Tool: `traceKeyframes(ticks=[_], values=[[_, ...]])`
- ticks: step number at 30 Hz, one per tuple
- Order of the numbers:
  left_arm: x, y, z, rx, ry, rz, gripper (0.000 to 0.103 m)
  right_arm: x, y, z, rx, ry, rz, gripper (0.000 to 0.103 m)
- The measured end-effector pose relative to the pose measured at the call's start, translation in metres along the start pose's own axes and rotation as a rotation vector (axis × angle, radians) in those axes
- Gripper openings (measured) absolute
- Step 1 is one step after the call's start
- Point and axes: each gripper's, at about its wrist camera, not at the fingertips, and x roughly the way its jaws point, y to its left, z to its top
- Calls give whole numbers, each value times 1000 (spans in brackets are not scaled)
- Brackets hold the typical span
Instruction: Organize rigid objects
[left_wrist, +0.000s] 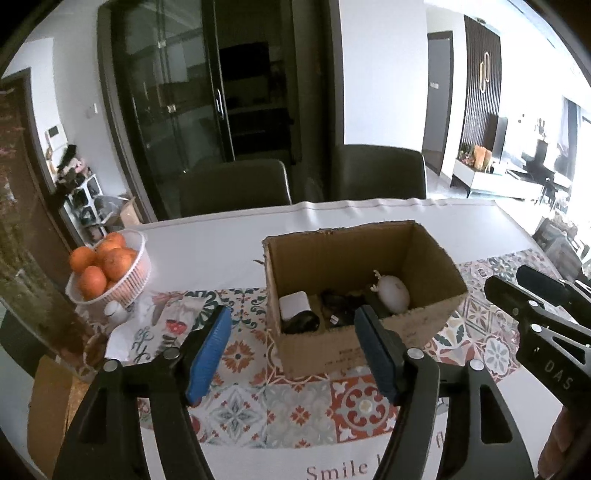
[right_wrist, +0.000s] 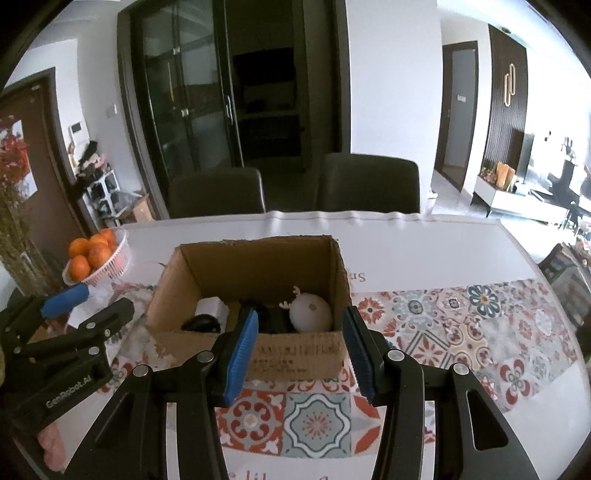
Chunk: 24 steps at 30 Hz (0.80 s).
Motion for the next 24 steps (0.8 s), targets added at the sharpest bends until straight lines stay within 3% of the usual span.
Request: traceKeyframes(ticks=[7,21,24], values=[[-46,1,-22,-9,-62,19,78,-45,-2,-20,29,-48,-9,50],[-126,-6,-73,28,-261,128,103,-118,-3,-70,47,-181,-69,77],[-138,-7,-82,31,-290,147,103,-129,-2,-81,56,-191,-64,80]])
